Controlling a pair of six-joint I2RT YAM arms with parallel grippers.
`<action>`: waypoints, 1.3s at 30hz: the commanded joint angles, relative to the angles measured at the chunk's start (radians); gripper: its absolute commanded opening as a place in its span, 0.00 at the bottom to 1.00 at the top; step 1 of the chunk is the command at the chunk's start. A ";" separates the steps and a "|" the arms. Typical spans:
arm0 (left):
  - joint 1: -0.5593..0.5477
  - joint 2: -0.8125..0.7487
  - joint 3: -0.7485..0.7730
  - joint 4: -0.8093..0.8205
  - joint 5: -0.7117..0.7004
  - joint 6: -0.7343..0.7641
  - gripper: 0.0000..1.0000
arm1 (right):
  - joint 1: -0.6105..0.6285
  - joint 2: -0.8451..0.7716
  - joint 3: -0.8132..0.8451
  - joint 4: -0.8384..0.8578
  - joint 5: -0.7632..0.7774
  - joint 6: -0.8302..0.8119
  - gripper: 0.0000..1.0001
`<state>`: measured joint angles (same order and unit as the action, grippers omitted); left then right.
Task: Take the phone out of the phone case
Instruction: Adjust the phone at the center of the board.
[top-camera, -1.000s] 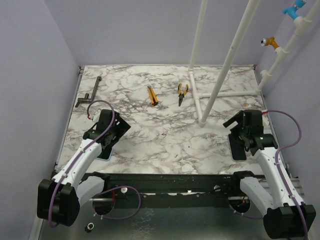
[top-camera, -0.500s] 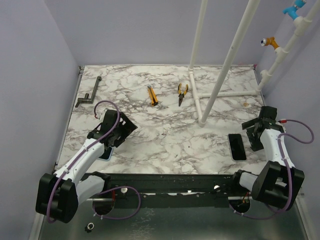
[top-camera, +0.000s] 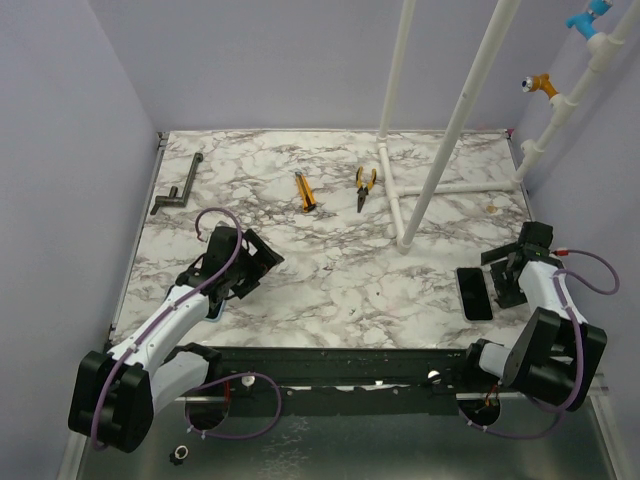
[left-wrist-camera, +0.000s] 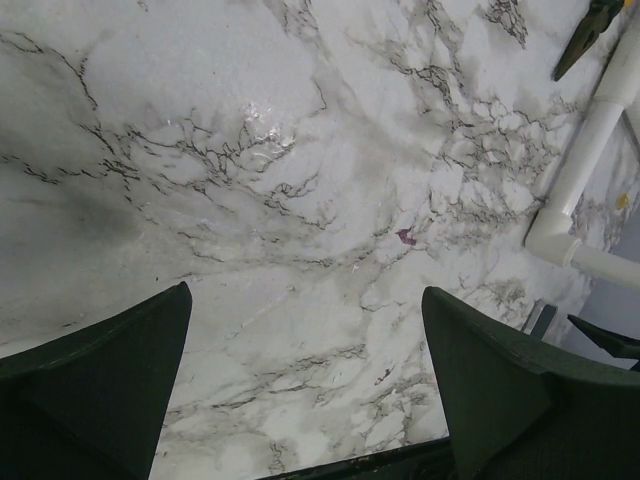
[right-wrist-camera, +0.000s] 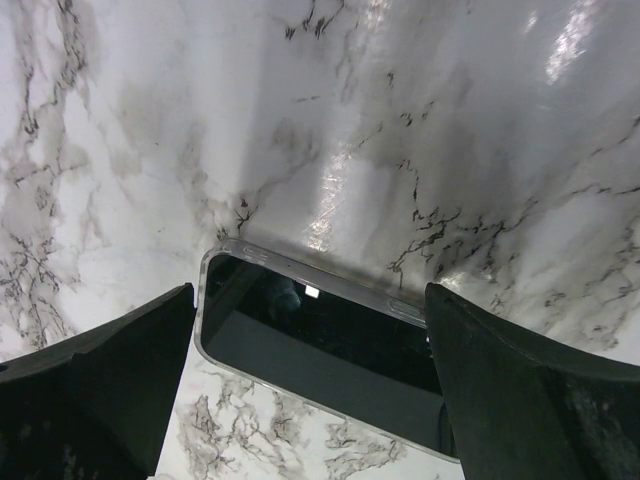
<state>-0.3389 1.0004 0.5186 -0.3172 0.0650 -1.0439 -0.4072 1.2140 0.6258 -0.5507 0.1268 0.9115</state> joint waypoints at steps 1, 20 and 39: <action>-0.008 -0.038 -0.020 0.040 0.022 -0.014 0.98 | -0.004 0.048 -0.033 0.063 -0.098 -0.005 1.00; -0.056 0.038 -0.006 0.075 -0.004 -0.042 0.98 | 0.038 -0.082 -0.164 0.093 -0.328 0.002 0.93; -0.344 0.103 0.079 0.085 -0.097 -0.011 0.96 | 0.065 0.009 -0.033 0.097 -0.278 -0.113 0.91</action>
<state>-0.6411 1.0698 0.5686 -0.2413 0.0120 -1.0645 -0.3458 1.1622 0.5694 -0.4946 -0.0971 0.8471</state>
